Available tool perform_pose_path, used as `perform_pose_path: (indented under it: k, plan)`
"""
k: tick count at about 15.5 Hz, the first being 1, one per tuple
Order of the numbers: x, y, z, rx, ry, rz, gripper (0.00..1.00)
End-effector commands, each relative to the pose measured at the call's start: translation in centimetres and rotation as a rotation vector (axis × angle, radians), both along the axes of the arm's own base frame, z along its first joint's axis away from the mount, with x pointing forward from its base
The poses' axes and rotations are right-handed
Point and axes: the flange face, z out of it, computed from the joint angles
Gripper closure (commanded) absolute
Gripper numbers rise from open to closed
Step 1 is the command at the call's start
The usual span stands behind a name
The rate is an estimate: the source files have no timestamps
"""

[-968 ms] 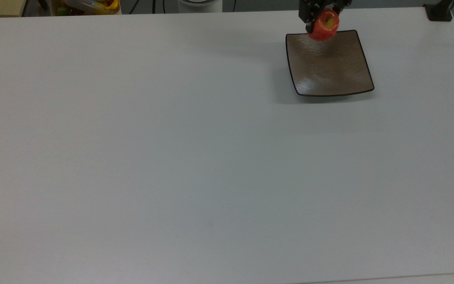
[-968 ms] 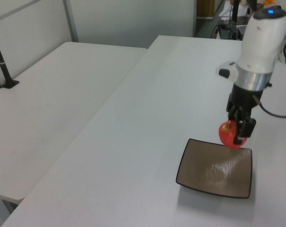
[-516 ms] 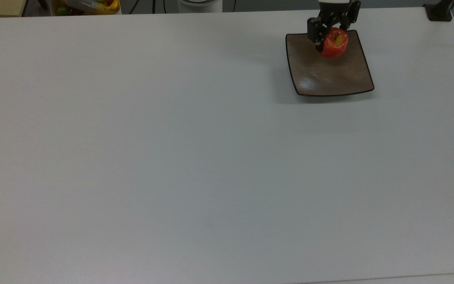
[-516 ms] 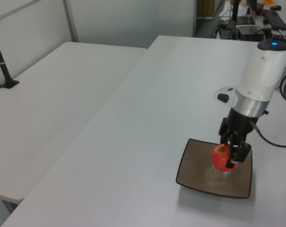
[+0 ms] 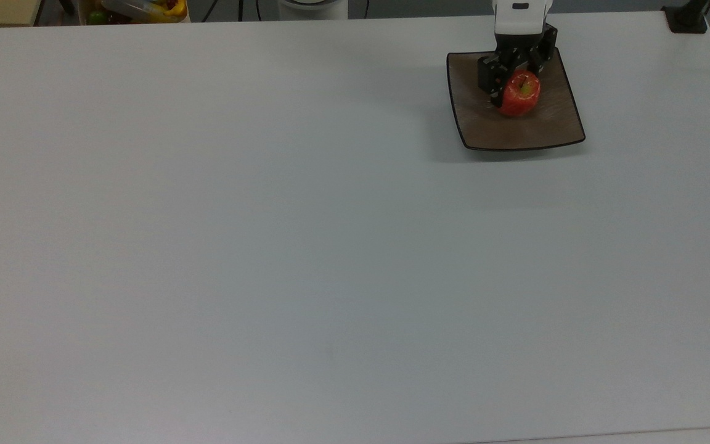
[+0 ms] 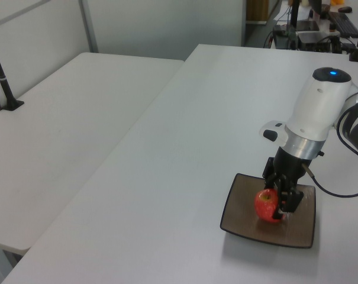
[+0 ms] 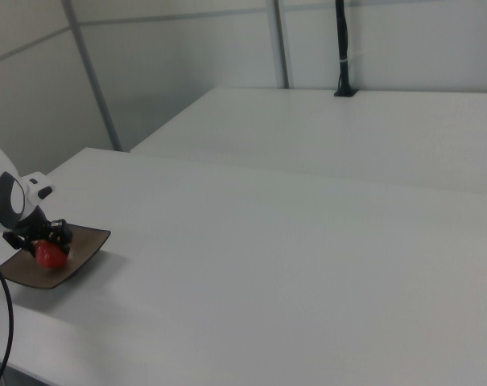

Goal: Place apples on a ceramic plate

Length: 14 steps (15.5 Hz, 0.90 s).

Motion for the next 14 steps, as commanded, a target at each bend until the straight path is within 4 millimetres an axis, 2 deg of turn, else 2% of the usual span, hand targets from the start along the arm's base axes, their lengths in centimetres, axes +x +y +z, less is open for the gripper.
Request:
perform_pose_path:
  k: [1, 4, 6, 11, 14]
  plan:
    - [0.5, -0.2, 0.4, 0.009, -0.014, -0.007, 0.00]
    - [1.0, -0.5, 0.7, 0.013, -0.016, -0.030, 0.00]
    - [1.6, -0.3, 2.1, -0.009, 0.001, -0.048, 0.00]
    - [4.7, -0.5, 9.6, -0.070, 0.048, -0.139, 0.00]
    - [6.6, -2.3, 14.7, -0.098, 0.077, -0.240, 0.00]
